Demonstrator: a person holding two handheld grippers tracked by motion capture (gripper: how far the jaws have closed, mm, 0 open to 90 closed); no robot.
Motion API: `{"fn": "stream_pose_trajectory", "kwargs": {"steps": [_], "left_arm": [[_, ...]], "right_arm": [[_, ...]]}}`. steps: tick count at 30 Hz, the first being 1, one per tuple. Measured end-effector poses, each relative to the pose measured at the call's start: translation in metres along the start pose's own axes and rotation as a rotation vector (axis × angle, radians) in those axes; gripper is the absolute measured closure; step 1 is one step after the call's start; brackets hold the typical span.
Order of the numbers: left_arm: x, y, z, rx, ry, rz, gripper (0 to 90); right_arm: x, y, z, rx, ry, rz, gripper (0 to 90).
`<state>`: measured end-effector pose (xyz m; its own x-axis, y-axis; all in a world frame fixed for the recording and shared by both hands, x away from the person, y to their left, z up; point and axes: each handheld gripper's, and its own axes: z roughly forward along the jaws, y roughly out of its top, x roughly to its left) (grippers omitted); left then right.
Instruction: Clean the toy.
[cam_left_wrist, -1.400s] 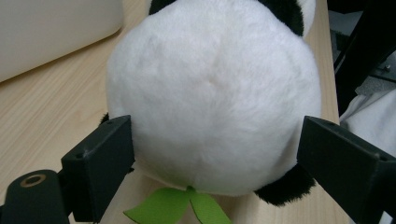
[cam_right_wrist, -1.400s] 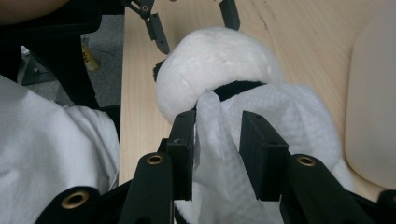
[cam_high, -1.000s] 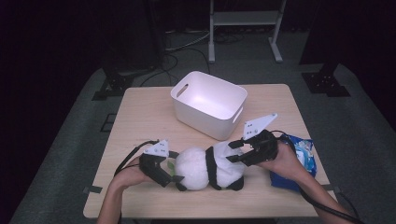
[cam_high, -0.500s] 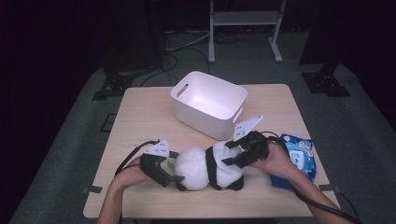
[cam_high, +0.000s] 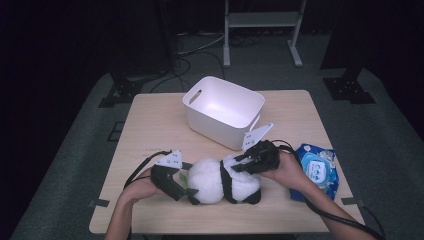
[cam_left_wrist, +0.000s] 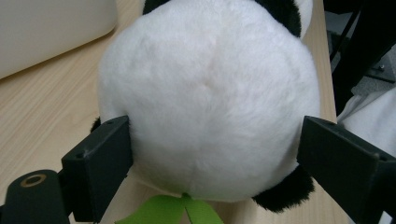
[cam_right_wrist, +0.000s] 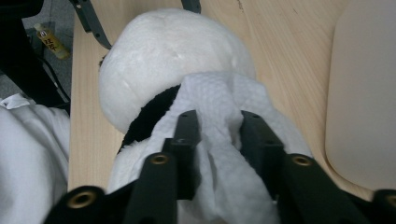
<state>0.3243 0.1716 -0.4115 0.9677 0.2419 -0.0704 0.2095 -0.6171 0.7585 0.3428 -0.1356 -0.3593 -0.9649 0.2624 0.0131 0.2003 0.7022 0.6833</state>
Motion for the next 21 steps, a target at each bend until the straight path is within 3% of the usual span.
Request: {"fn": "stream_pose_trajectory", "kwargs": {"steps": [4, 10, 21], "left_arm": [[0.000, 0.000, -0.001, -0.003, -0.001, 0.000, 10.0], [0.000, 0.000, -0.002, -0.002, 0.003, -0.002, 9.9], [0.002, -0.004, -0.002, 0.016, -0.003, -0.014, 9.8]], "right_arm": [[0.000, -0.002, -0.006, -0.003, 0.010, 0.006, 78.5], [-0.001, -0.012, -0.021, -0.022, 0.004, 0.021, 80.0], [-0.008, -0.050, -0.041, -0.054, -0.014, 0.121, 80.6]]}}
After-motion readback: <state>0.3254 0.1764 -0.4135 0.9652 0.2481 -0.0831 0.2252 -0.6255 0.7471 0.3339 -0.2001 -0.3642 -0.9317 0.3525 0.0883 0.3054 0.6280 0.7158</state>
